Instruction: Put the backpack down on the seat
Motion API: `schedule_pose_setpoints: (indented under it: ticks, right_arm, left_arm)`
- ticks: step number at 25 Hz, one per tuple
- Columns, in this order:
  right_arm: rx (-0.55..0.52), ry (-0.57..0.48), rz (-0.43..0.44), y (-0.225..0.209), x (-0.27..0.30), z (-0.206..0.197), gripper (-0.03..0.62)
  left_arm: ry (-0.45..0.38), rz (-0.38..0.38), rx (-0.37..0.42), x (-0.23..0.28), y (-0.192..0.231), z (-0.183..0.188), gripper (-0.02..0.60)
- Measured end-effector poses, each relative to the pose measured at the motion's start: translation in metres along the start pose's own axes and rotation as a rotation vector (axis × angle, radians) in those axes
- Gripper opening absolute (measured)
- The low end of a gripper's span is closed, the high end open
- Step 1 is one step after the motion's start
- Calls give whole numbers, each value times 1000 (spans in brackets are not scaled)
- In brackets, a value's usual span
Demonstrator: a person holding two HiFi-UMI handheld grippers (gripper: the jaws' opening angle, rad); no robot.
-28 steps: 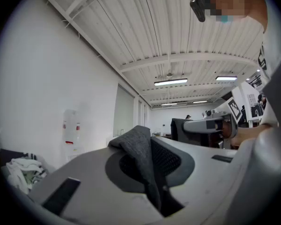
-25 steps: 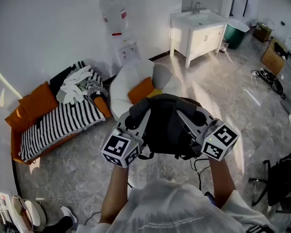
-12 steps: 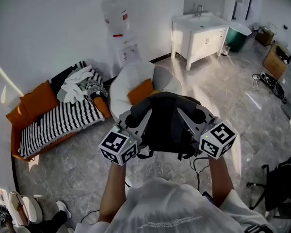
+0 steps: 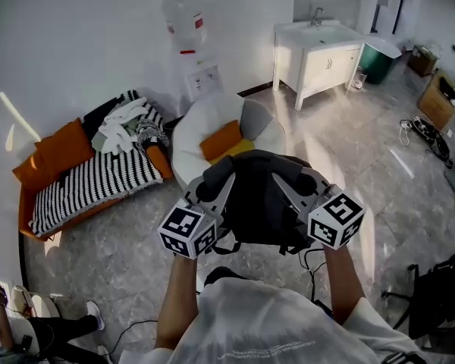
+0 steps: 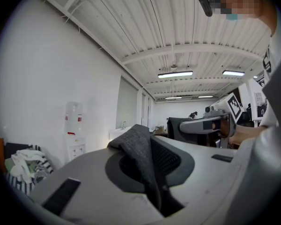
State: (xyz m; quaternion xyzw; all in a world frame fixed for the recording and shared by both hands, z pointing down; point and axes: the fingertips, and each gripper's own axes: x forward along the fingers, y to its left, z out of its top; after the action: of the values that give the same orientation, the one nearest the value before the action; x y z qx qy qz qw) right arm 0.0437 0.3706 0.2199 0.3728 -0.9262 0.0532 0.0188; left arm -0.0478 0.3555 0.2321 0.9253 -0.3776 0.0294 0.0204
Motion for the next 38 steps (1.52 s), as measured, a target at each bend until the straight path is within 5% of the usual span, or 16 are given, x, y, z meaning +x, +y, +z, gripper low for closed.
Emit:
schedule_pose_setpoints:
  ticks: [5, 20, 38]
  right_arm:
    - [34, 14, 16, -10, -5, -9, 32]
    - [43, 31, -7, -52, 30, -18, 32]
    - [87, 48, -38, -146, 149, -7, 32]
  left_arm:
    - [-31, -13, -50, 6, -5, -1, 58]
    - [-1, -35, -26, 51, 31, -17, 60]
    - [26, -86, -42, 144, 157, -18, 60]
